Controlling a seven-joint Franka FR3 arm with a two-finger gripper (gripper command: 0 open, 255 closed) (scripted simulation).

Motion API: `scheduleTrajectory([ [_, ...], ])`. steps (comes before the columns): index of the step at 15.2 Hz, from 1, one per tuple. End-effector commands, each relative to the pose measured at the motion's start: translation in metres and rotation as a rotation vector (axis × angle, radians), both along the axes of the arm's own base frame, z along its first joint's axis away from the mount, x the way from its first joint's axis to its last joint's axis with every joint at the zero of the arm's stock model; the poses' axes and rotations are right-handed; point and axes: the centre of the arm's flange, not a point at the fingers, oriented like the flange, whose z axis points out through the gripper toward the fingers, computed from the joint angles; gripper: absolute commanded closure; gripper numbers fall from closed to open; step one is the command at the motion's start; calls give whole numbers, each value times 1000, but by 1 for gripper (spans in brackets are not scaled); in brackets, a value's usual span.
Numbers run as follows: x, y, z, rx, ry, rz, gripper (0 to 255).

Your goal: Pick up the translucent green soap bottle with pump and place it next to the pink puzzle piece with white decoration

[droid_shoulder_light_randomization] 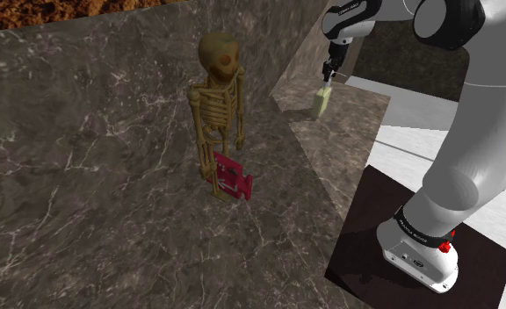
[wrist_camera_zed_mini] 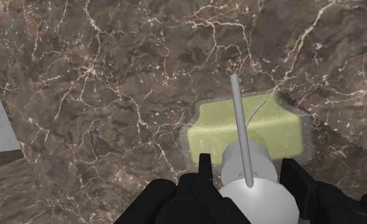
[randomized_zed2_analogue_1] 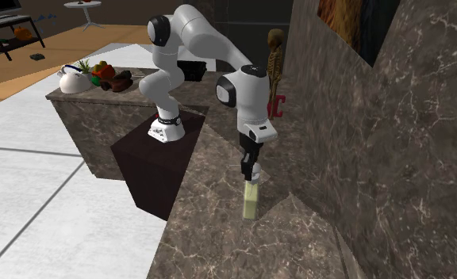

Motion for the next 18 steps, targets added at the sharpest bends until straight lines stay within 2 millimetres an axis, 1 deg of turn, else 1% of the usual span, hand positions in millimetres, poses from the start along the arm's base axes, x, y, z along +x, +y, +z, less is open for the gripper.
scheduleTrajectory([
  [1,0,0,-1,1,1,0,255],
  [3,0,0,-1,0,1,0,255],
  [18,0,0,79,0,1,0,255],
])
